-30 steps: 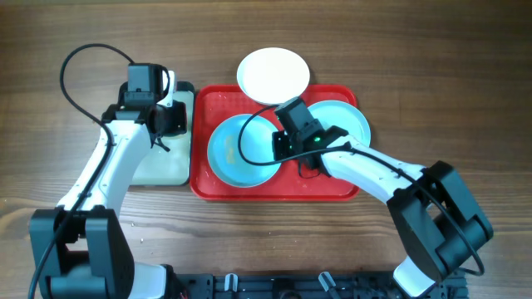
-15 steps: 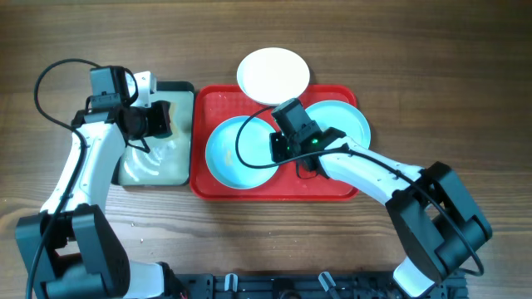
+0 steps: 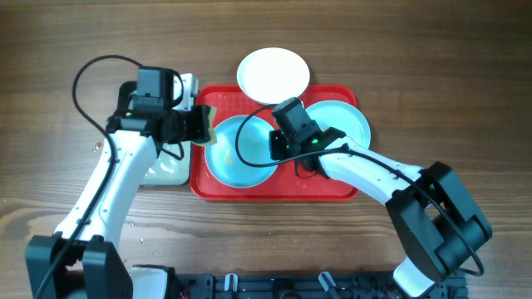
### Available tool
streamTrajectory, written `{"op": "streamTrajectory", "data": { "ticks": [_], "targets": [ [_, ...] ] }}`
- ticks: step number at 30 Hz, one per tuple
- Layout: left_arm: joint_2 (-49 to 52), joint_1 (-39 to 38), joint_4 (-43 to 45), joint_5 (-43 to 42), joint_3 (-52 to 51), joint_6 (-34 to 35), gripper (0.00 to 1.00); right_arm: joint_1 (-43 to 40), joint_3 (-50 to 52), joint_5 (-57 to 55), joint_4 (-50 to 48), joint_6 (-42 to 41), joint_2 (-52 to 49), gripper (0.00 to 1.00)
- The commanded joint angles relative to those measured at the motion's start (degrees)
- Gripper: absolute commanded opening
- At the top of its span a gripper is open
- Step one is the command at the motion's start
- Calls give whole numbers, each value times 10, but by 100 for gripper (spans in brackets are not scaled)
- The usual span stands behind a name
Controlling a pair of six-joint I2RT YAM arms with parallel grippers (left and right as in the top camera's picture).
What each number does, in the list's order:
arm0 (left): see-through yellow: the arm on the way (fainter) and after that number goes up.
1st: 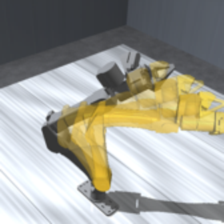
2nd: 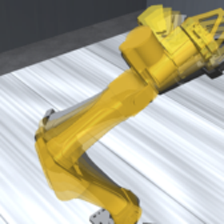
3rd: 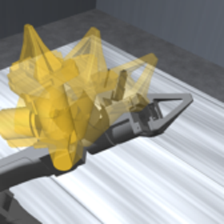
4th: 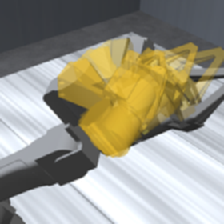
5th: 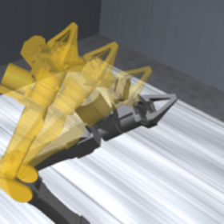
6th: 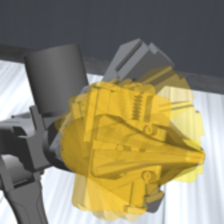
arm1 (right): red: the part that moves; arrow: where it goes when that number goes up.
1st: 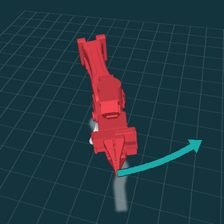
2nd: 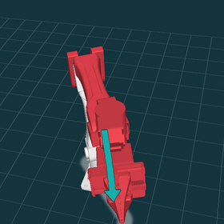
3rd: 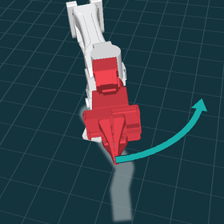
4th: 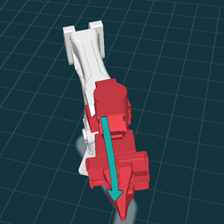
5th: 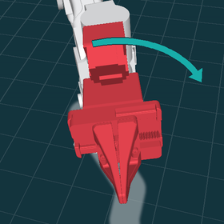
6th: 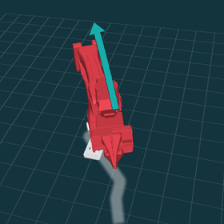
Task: Clean dirty plates on tray and stack at the side
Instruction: 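Move the sponge with the left gripper onto the held blue plate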
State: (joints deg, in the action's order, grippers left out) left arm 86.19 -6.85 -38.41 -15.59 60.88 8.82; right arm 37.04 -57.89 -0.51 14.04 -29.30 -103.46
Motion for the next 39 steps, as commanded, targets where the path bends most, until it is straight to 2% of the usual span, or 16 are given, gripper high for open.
{"op": "streamTrajectory", "data": {
  "ticks": [1, 7, 10, 13, 18, 31, 39],
  "targets": [
    [12, -28, -3, 10, -9, 57, 4, 1, -1, -14, -12, -9, -10, 4],
    [13, -76, 35, 42, -57, 102, 4, 1, -1, -15, -19, -33, -11, 4],
    [13, -92, 63, 98, -82, 143, 4, 1, -1, -14, -18, -43, -12, 4],
    [13, -98, 86, 108, -95, 157, 4, 1, -1, -14, -16, -43, -12, 4],
    [24, -98, 94, 116, -96, 159, 4, 1, -1, -14, -14, -43, -12, 4],
    [136, -107, 130, 140, -96, 161, 4, 1, -1, -14, -12, -43, -12, 4],
    [191, -117, 130, 112, -96, 161, 4, 1, -1, 0, -11, -40, -19, 4]
  ]
}}
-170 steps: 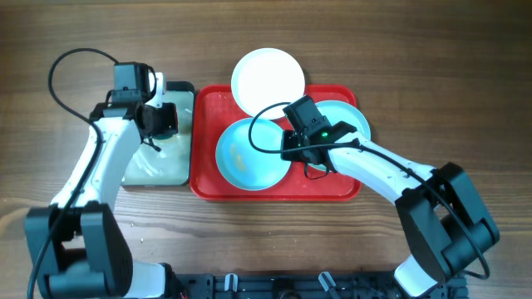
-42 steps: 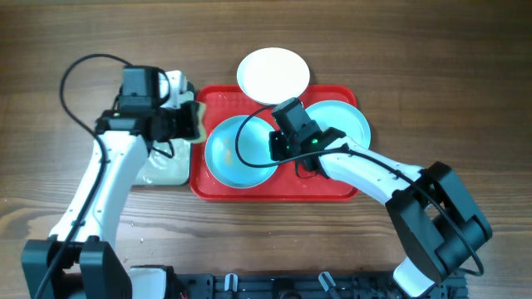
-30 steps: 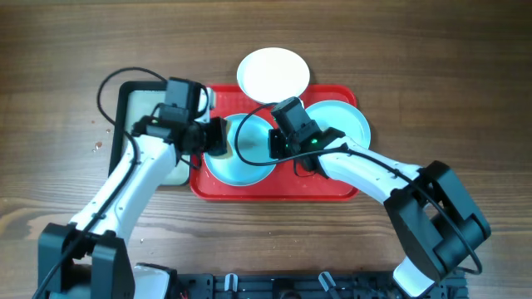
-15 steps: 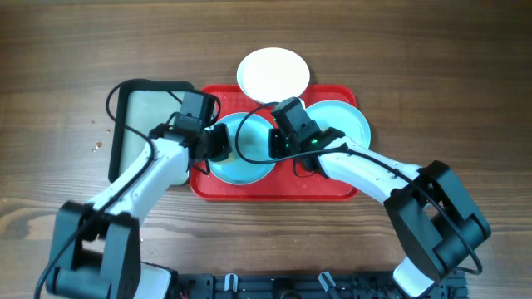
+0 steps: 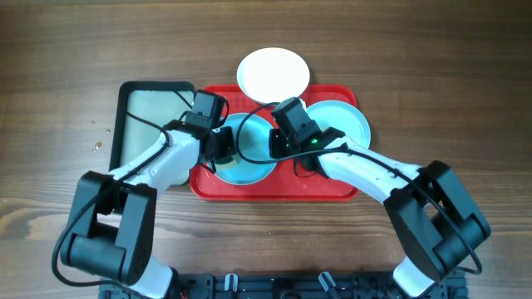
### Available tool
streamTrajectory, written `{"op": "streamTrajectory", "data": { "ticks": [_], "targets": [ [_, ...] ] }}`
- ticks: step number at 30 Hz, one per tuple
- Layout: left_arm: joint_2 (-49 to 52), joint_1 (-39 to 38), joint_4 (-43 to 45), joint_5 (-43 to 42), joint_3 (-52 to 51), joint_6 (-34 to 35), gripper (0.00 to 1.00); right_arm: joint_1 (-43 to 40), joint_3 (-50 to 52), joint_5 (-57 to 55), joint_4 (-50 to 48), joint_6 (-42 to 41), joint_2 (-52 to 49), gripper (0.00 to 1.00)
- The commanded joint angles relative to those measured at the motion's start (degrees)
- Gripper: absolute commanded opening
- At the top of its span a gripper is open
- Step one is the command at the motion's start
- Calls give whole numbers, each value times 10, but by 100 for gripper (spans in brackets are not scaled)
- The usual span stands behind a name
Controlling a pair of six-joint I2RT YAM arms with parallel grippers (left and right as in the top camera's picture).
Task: Clean dirty plates on tray and stack at the side
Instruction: 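Move the sponge with the left gripper onto the held blue plate, then scrub the blue plate surface with the sponge in the left gripper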
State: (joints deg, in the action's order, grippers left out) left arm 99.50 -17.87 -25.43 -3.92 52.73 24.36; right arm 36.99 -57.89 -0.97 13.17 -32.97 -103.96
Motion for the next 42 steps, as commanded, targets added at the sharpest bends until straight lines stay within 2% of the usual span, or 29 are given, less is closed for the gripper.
{"op": "streamTrajectory", "data": {
  "ticks": [1, 15, 24, 42],
  "targets": [
    [61, -7, 1, -5, -14, 6, 4, 2, -1, 11, -3, 0, -17, 4],
    [63, -12, 28, -26, -14, 36, 4, 2, -1, 31, -12, 8, -26, 4],
    [63, -19, 27, -50, -14, 82, 4, 2, -1, 40, -14, 14, -26, 4],
    [63, -69, 54, -48, -14, 96, 4, 2, -1, 40, -14, 14, -26, 4]
  ]
}}
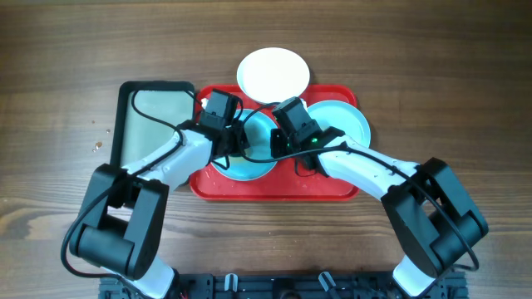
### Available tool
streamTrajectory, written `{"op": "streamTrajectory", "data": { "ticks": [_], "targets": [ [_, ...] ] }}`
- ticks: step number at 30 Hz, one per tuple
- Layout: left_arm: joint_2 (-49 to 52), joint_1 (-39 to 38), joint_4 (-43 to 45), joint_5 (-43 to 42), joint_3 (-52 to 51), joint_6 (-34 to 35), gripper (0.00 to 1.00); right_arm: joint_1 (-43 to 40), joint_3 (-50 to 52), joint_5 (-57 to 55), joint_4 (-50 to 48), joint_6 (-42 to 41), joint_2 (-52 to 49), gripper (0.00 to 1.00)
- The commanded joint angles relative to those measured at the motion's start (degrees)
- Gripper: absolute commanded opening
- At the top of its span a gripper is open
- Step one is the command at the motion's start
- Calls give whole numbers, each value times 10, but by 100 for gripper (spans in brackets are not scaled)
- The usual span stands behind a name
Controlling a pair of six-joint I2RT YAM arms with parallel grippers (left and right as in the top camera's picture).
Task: Clean dirty plates on tray and stack at the side
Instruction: 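Scrub the blue plate surface with the sponge in the left gripper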
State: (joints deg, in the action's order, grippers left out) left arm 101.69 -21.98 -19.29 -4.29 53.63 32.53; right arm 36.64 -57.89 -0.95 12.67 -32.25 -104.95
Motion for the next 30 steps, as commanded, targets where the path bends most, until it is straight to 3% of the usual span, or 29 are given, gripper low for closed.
{"op": "streamTrajectory", "data": {
  "ticks": [1, 17, 30],
  "targets": [
    [41, -31, -6, -45, -23, 14, 4, 5, -1, 40, -10, 6, -16, 4],
    [41, -69, -1, -56, -23, 40, 4, 5, -1, 40, -11, 7, -16, 4],
    [41, -71, 24, -125, -23, 37, 4, 5, -1, 40, -11, 7, -16, 4]
  ]
}}
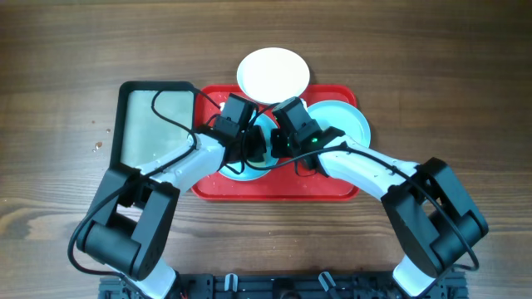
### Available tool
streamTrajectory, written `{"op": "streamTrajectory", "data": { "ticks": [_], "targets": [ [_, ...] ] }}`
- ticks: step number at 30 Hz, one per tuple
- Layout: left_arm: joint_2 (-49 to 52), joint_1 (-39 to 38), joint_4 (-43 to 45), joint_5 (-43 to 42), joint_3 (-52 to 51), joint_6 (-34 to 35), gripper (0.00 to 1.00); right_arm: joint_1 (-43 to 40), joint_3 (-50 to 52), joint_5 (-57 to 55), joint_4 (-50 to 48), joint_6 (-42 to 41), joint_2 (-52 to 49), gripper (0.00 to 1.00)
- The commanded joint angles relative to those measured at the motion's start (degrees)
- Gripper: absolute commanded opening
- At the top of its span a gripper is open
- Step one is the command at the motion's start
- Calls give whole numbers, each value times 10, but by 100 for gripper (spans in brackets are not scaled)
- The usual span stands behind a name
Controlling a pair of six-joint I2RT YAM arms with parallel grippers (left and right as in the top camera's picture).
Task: Clean dirty plates on tray and stack at the side
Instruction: 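Scrub the blue plate surface with the sponge in the left gripper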
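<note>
A red tray (274, 189) holds two light blue plates. Both arms cover most of the left plate (238, 171). My left gripper (252, 149) is down on this plate's middle, fingers closed on a sponge that its wrist mostly hides. My right gripper (278, 145) is shut on the same plate's right rim. The second blue plate (342, 124) lies uncovered at the tray's right end. A white plate (273, 73) sits just beyond the tray's far edge.
A black-rimmed basin (154, 124) with pale greenish contents stands left of the tray. Both arms' cables loop over the tray's middle. Bare wooden table surrounds everything.
My left gripper has moved right across the left blue plate, from its left part to its middle, close to the right gripper. The right arm and the plates have not moved.
My left gripper held a yellowish sponge at the tray's left edge, its arm over the basin, while my right gripper held the left blue plate's rim. The left gripper then stood on the plate's left side, later further in, and now at its middle.
</note>
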State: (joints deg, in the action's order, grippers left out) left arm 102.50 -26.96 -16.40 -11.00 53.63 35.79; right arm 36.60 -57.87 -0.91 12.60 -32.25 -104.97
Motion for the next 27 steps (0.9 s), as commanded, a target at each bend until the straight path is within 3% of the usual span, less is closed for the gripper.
{"op": "streamTrajectory", "data": {
  "ticks": [1, 10, 17, 27],
  "targets": [
    [33, -20, 0, -55, -23, 0, 4, 6, -1, 39, -10, 7, -16, 4],
    [31, 9, 11, 8, -22, -71, 4, 6, -1, 39, -10, 7, -16, 4],
    [-12, 47, -24, 60, -22, -71, 4, 6, -1, 39, -11, 6, -16, 4],
    [-46, 77, -67, 71, -22, -86, 4, 6, -1, 39, -11, 6, -16, 4]
  ]
}}
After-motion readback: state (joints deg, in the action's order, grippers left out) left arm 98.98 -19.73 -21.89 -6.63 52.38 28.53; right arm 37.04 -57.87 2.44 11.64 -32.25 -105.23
